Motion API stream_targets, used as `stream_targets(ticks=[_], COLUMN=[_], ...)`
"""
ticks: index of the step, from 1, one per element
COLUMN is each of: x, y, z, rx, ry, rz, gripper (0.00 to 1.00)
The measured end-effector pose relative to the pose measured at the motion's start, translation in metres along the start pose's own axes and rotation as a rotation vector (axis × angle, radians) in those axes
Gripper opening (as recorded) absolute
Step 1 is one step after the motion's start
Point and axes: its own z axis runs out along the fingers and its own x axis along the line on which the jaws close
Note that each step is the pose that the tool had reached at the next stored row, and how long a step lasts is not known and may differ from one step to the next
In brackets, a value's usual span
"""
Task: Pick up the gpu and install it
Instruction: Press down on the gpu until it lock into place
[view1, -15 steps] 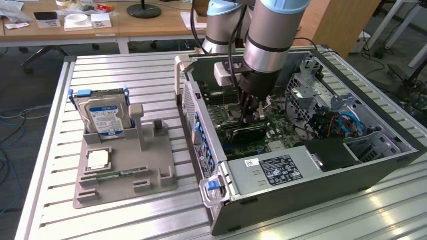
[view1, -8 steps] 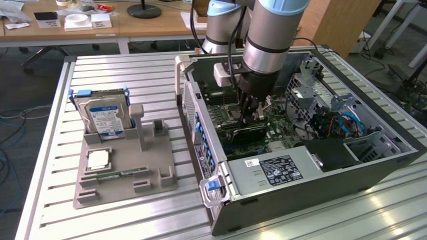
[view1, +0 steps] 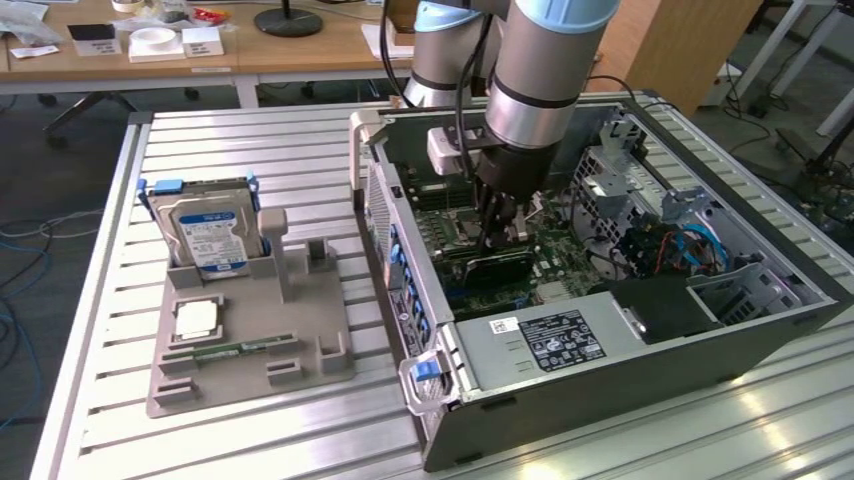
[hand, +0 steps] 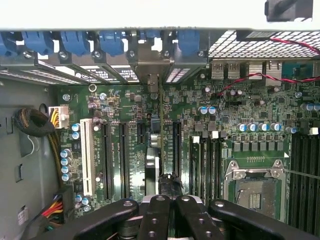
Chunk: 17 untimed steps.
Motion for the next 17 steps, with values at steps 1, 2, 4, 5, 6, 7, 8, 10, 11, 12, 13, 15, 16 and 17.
stream_targets(ticks=[1,2,4,5,6,7,8,10,11,12,13,15,16,17], x=[0.0007,0.0014,0.0014,0.0015,0.0015,0.0015,0.0016,0.0016,0.0016,0.0016,0.0015,0.0017,0.0018,0.0018], y=[0.0000,-0.0001,0.0000,-0.0001,-0.0001,-0.0001,-0.0001,-0.0001,-0.0001,-0.0001,-0.0001,0.0001,0.0003,0.0003], z=[0.0000,0.0000,0.0001,0.0001,0.0005,0.0011,0.0017,0.0021,0.0022,0.0023,0.0023,0.0024,0.0024,0.0024], rx=[0.0000,0.0000,-0.0001,0.0000,0.0000,0.0000,-0.0001,-0.0003,-0.0002,-0.0001,0.0000,0.0002,0.0001,0.0001], ry=[-0.0001,-0.0001,0.0001,0.0001,-0.0002,-0.0001,0.0003,0.0003,0.0002,0.0000,-0.0001,-0.0003,-0.0003,-0.0003], rz=[0.000,0.000,0.000,0.000,0.000,0.000,0.000,0.000,0.000,0.000,0.000,0.000,0.000,0.000], gripper=[0.11,0.11,0.11,0.11,0.11,0.11,0.11,0.11,0.11,0.11,0.11,0.11,0.11,0.11])
